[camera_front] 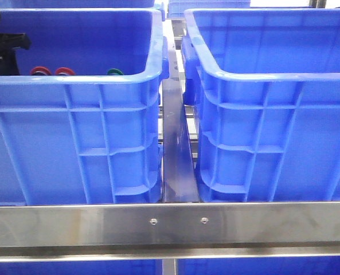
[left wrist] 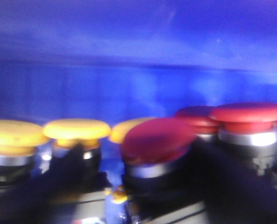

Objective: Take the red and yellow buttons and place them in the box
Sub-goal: 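Lift the red push-button out of the bin with the left gripper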

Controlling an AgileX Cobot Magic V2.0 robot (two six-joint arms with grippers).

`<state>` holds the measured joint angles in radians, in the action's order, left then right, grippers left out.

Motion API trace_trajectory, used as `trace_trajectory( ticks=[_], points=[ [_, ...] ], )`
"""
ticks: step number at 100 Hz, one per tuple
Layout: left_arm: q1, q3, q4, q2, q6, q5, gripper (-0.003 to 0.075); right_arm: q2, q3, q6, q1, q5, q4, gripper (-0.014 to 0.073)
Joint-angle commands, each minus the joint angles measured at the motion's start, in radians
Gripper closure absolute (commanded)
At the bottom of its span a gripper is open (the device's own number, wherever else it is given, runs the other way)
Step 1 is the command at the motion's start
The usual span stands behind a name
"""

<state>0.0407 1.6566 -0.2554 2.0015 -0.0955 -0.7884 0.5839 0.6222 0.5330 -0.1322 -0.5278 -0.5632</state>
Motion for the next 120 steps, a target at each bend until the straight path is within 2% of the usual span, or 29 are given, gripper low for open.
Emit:
trace_trajectory(
  ticks=[1,10,38,64,76,96,120],
  points=[
    [-0.005,0.047,-0.014,-0.051,0.009,0.011,0.0624,-0.003,0.024,0.002,-0.006,0.058,-0.021,0.0023],
    [-0.005,0.074,-0.014,-0.051,0.009,-0.005,0.0739,-0.003,0.024,0.002,-0.006,0.058,-0.021,0.0023],
    [-0.005,0.174,-0.032,-0.069,0.0,-0.11,0.0739,-0.003,0.024,0.002,-0.006,0.058,-0.021,0.0023],
    [-0.005,0.174,-0.281,-0.159,-0.103,-0.174,0.0739,-0.003,0.024,0.002,-0.006,0.057,-0.022,0.0023],
    [-0.005,0.165,-0.307,-0.212,-0.108,-0.192,0.0739,-0.003,0.024,0.002,-0.006,0.053,-0.042,0.0023],
    [-0.005,0.025,-0.487,-0.33,-0.205,-0.174,0.0739,-0.003,0.024,0.002,-0.006,0.049,-0.06,0.0023],
    [-0.005,-0.285,-0.773,-0.504,-0.384,-0.098,0.0739,-0.003,0.024,0.002,-0.006,0.022,-0.078,0.0023]
  ],
)
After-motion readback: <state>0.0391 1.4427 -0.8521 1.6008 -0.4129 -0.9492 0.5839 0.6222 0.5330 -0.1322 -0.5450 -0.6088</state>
